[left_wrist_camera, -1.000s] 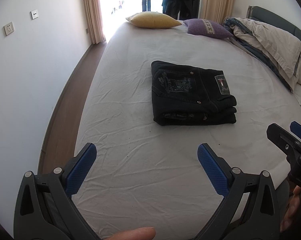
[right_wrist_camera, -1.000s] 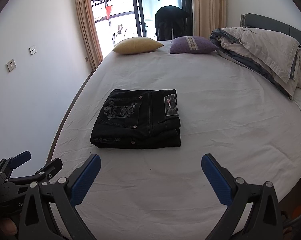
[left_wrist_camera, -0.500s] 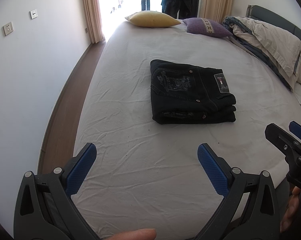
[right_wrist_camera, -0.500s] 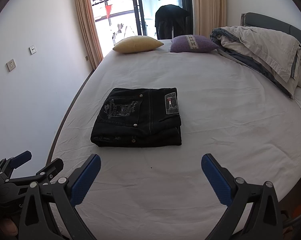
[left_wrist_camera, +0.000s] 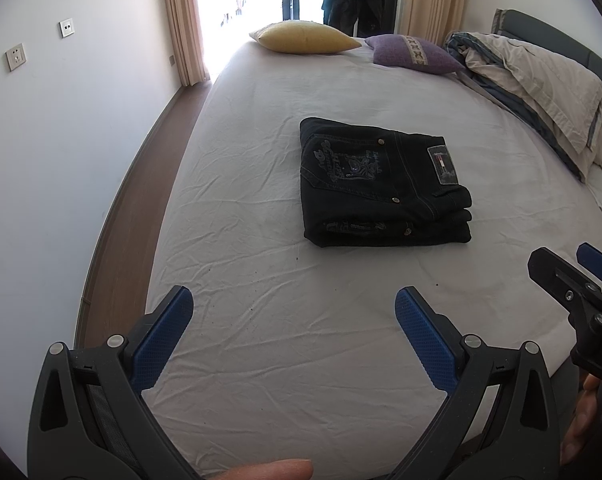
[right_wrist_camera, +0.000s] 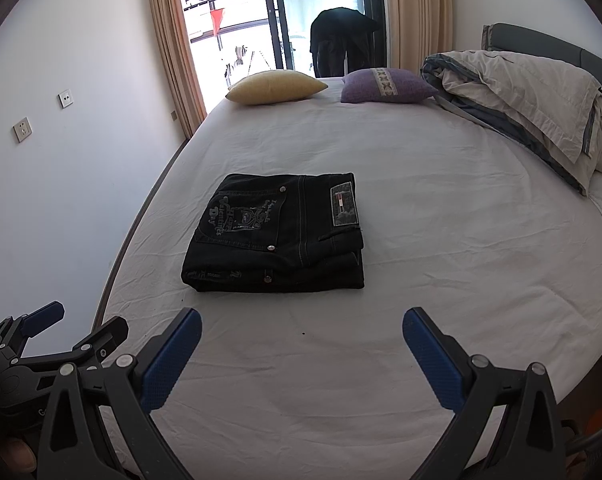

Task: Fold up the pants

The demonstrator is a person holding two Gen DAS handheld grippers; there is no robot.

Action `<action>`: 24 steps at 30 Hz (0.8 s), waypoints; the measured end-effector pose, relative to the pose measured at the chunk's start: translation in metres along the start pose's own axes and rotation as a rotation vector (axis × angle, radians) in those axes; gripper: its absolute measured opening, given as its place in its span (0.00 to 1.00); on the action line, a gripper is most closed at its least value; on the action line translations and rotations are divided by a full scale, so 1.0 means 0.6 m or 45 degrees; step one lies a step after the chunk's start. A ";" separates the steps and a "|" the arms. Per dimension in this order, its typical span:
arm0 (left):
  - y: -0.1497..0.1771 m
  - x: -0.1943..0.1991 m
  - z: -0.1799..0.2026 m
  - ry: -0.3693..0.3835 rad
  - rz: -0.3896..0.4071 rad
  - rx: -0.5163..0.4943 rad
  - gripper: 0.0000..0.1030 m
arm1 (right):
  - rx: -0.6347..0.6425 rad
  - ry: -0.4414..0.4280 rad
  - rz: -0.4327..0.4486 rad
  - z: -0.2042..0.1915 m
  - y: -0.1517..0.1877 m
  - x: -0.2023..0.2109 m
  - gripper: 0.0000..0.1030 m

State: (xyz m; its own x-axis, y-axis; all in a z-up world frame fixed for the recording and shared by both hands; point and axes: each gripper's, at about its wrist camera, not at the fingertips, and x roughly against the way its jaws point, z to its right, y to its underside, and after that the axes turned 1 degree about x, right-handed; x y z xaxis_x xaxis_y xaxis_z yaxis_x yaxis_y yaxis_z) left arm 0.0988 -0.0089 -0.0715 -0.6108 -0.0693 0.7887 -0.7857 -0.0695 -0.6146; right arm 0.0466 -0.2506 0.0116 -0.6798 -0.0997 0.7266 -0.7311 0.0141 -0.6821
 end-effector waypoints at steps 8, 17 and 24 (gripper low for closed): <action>0.003 0.000 -0.002 0.006 -0.009 0.002 1.00 | 0.000 0.000 -0.002 -0.001 0.003 -0.001 1.00; 0.003 -0.003 -0.005 0.013 -0.016 0.000 1.00 | -0.001 -0.004 -0.005 0.000 0.003 0.000 1.00; 0.000 -0.006 -0.008 0.015 -0.021 0.001 1.00 | -0.002 -0.007 -0.008 -0.006 0.016 0.001 1.00</action>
State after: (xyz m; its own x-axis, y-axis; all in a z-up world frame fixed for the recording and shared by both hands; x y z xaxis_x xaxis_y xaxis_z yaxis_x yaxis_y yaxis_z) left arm 0.1006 -0.0039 -0.0742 -0.5987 -0.0566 0.7990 -0.7958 -0.0711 -0.6013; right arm 0.0390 -0.2468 0.0055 -0.6746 -0.1055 0.7306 -0.7357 0.0151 -0.6771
